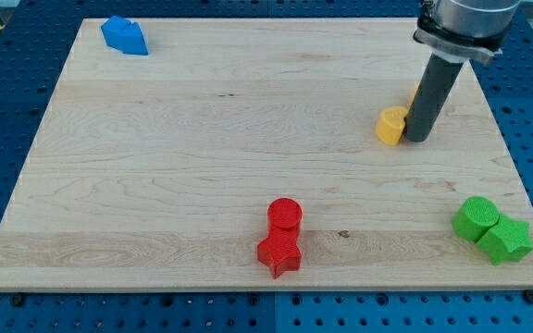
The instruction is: Nudge the yellow heart a bit left
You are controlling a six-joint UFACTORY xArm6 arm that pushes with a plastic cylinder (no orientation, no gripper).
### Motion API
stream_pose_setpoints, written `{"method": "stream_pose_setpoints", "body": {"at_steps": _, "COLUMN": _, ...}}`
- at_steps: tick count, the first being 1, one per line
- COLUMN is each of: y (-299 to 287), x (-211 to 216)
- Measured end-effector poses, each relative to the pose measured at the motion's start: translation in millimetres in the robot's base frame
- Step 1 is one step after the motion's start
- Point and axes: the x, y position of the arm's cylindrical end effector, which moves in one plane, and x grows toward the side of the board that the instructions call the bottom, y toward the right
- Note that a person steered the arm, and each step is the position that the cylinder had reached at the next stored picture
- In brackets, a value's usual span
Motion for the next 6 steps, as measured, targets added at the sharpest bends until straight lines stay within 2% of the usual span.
{"method": "stream_pose_setpoints", "body": {"at_steps": 2, "y": -25.8, "x": 35.7}}
{"method": "stream_pose_setpoints", "body": {"at_steps": 3, "y": -13.1, "x": 33.6}}
{"method": "stream_pose_setpoints", "body": {"at_steps": 5, "y": 15.3, "x": 0.1}}
{"method": "stream_pose_setpoints", "body": {"at_steps": 6, "y": -3.4, "x": -2.8}}
